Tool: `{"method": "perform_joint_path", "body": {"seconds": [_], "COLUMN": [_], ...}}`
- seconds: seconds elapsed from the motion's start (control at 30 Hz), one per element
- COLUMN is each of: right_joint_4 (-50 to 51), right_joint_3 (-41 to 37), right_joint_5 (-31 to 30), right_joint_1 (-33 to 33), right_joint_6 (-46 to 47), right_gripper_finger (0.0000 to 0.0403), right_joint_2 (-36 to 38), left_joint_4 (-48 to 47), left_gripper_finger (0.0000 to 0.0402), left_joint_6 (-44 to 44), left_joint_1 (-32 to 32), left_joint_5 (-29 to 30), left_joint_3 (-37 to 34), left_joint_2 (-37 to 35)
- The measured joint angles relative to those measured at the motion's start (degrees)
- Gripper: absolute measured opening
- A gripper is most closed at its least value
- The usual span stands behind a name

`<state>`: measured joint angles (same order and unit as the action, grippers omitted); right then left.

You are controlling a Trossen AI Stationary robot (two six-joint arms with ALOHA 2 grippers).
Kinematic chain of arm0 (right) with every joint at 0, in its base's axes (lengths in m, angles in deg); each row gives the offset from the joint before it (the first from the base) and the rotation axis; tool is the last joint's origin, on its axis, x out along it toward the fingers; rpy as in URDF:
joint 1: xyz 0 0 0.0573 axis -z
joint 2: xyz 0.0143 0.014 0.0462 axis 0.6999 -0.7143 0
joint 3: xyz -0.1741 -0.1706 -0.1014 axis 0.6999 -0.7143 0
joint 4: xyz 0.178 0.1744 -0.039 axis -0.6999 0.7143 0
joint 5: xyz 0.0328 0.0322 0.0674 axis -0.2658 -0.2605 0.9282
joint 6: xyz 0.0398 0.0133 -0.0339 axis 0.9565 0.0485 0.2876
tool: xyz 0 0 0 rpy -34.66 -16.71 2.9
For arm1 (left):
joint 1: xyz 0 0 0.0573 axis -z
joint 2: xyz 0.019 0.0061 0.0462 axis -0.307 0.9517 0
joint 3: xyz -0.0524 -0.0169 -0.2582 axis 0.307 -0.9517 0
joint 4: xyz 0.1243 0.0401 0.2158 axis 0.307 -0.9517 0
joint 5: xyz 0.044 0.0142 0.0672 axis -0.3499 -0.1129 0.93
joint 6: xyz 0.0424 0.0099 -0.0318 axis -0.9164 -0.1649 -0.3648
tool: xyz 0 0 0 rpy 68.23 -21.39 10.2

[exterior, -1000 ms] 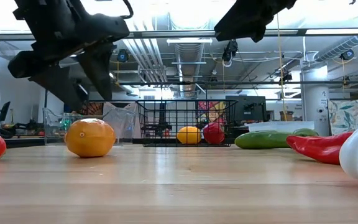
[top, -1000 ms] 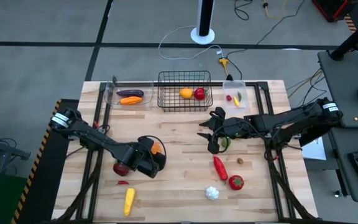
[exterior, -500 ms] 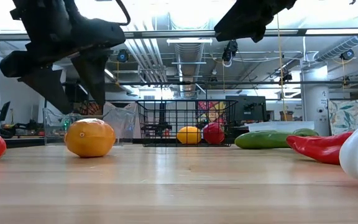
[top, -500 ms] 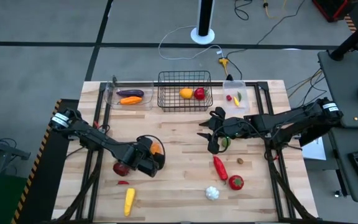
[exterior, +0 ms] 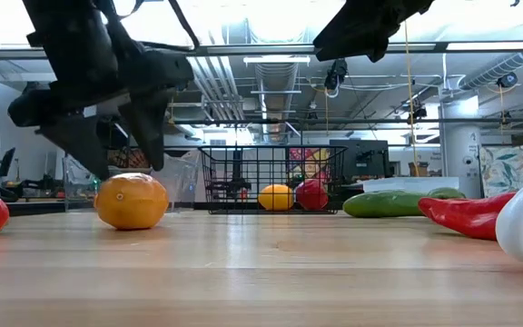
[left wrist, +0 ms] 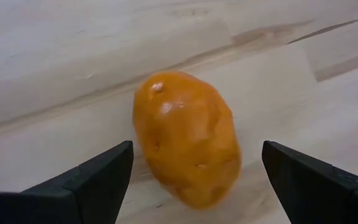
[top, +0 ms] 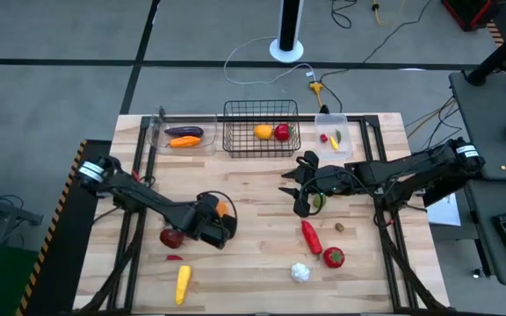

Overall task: Sort produce into baskets
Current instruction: Put the potato into the clear bin

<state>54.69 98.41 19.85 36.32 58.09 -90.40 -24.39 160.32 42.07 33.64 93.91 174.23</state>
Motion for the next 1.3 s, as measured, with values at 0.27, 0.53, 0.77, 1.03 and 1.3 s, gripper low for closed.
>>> {"method": "perform_joint_path", "body": {"seconds": [0.27,0.53,0.77,1.03,1.3], "right_joint_4": [0.15,0.22,0.24,0.24,0.24], "right_joint_3": [0.0,0.0,0.0,-0.02,-0.02], "right_joint_5": [0.02,0.02,0.02,0.02,0.02], "right_joint_1": [0.0,0.0,0.0,0.0,0.0], "right_joint_6": [-0.09,-0.2,-0.2,-0.2,-0.2], "right_gripper_finger": [0.018,0.018,0.018,0.018,0.018], "right_joint_2": [0.0,0.0,0.0,0.0,0.0], "left_joint_4": [0.42,0.97,1.53,1.6,1.56], "left_gripper_finger": [0.0339,0.0339,0.0328,0.0276,0.0264], "left_joint_6": [0.14,0.14,0.12,-0.32,-6.23], "left_joint_1": [-0.34,-1.18,-1.24,-1.24,-1.1], "left_joint_5": [0.11,0.34,0.32,0.08,-0.38], "left_joint_3": [0.01,0.01,0.01,0.03,1.81], "left_joint_2": [1.97,4.75,6.05,6.05,4.51]}}
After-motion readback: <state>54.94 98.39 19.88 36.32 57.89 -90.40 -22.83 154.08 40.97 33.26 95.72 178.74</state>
